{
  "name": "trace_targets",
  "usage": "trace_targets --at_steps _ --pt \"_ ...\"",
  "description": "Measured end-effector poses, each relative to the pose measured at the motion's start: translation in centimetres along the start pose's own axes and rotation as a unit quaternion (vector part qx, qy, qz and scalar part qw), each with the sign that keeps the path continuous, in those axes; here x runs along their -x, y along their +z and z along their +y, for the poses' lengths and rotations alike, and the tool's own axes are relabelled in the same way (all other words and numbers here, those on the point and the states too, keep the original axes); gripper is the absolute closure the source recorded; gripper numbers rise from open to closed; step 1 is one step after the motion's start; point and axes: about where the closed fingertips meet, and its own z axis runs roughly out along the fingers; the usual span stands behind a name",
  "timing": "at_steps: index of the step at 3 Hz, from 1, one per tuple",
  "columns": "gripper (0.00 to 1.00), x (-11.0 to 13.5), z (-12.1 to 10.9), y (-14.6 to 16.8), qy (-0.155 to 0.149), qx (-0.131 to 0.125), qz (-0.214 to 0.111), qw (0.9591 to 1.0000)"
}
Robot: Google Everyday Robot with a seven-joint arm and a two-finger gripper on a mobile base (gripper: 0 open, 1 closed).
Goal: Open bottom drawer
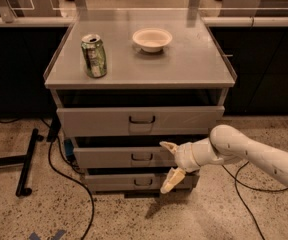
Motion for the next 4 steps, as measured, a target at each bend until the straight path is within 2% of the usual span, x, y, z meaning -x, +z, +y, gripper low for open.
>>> trace_targets --at_steps 1,2,3,4 --pt "0.0 -2.8 -1.5 4.5 0.025 0.022 0.01 0.9994" --pt "0.0 -6.3 -2.4 7.4 0.057 0.037 0.025 0.9974" --pt "0.0 -9.9 -2.5 8.4 0.086 0.039 0.033 0.995" --pt "0.0 -10.0 -2.6 8.6 0.084 0.039 0.032 0.9952"
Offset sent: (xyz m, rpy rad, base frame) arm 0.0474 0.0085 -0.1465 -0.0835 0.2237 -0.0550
